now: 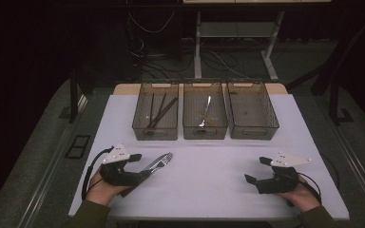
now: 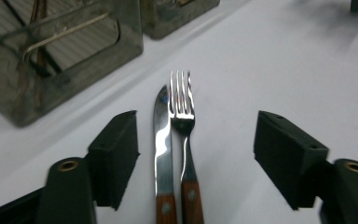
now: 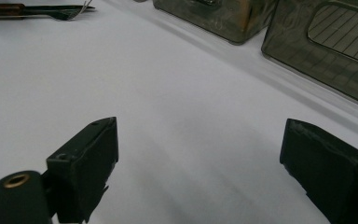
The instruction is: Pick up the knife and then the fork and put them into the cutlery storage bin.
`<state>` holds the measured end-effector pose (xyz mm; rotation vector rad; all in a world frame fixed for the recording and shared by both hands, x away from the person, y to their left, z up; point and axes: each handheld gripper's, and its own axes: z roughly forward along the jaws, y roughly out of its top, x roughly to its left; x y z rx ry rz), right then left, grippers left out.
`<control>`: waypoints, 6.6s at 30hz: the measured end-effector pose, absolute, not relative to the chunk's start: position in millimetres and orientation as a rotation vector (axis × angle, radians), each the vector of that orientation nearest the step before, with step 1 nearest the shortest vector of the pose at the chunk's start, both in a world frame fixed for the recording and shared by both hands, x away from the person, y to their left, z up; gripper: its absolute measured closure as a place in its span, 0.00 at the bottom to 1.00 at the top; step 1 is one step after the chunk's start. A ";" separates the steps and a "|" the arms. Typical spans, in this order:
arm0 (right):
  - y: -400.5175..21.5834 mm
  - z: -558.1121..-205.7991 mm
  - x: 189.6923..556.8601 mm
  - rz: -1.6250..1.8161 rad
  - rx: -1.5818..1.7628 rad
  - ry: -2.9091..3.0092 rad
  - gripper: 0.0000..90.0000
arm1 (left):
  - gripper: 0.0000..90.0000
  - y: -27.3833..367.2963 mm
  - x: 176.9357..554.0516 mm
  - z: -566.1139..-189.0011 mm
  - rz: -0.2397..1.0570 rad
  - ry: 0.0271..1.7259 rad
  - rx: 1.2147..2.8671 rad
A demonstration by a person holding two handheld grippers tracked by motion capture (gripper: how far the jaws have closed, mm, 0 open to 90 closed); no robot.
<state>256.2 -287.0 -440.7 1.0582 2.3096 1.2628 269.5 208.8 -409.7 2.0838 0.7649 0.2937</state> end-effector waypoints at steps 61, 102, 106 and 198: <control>-286.2 -439.7 256.3 1.260 1.043 2.311 0.13 | 0.85 197.4 259.0 -440.1 0.263 0.877 2.296; -278.6 -413.3 278.1 1.446 1.163 2.292 0.13 | 0.85 106.4 280.0 -400.0 0.207 0.608 2.222; -275.4 -408.8 287.8 1.501 1.182 2.258 0.16 | 0.85 87.4 287.6 -398.4 0.202 0.581 2.220; -278.3 -375.9 326.0 1.719 1.301 2.063 0.97 | 0.10 167.4 262.4 -429.2 0.219 0.634 2.025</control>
